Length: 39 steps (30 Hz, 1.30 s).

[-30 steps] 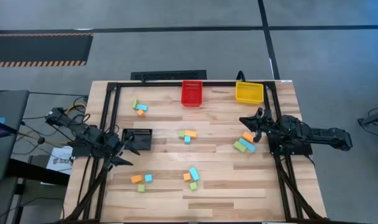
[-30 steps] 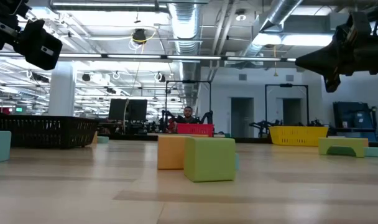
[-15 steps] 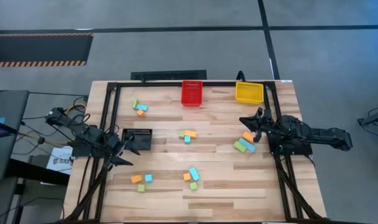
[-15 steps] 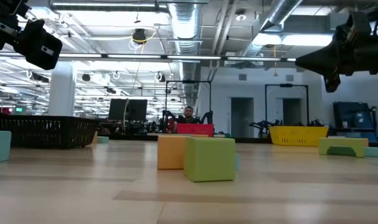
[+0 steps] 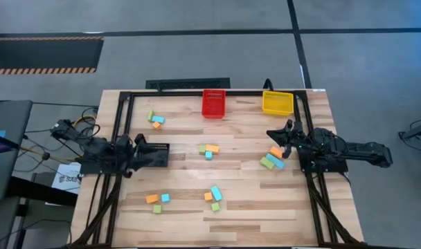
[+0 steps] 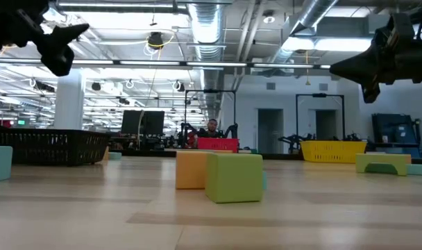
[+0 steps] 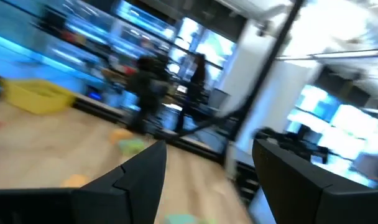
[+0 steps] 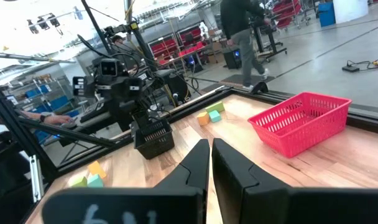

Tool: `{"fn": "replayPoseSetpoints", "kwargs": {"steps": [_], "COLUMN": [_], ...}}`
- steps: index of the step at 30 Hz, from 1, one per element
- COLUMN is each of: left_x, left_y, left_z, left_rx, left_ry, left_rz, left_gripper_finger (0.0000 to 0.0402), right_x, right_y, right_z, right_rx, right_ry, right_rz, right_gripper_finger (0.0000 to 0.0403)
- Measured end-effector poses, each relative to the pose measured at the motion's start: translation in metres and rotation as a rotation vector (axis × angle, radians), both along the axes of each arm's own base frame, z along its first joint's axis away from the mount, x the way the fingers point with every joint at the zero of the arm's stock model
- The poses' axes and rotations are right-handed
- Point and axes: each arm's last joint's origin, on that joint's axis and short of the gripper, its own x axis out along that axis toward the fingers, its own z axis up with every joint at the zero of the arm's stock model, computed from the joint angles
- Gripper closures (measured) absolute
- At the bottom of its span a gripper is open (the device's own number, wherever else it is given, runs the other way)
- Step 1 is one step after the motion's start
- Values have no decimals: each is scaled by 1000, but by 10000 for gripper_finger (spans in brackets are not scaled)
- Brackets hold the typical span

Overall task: Sort & place blocks by color
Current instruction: Put the yellow block into the yellow bin

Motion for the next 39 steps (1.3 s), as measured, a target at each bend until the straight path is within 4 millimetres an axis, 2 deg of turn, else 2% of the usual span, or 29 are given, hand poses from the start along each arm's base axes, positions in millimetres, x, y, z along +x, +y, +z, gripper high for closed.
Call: {"fn": "replayPoseSetpoints", "kwargs": {"steps": [4,9,15,23,27,34,39], "left_x": [0,-1,-2,8,20,53,80], "left_y": [4,5,13,17,19,26,30], "left_z": [0,2,6,12,13,27,33], "left_rx": [-17,-3,1,127,185,275,391], "left_ry": [6,-5,-28,-81,-64,124,264], "left_rz": [136,185,348,284,285,364,403], "left_gripper_finger": [175,175,175,175,175,175,175], "right_x": [0,0,0,10,20,31,36], "right_y": [-1,-1,0,-1,-2,-4,-4], "right_z": [1,0,5,31,39,57,55], "right_rx": [-10,-26,-27,-38,-21,96,208], "right_ry": [-6,5,72,213,369,694,949], "right_rz": [-19,-8,5,1,4,-11,-53], "right_gripper_finger": [358,358,358,349,323,252,204]}}
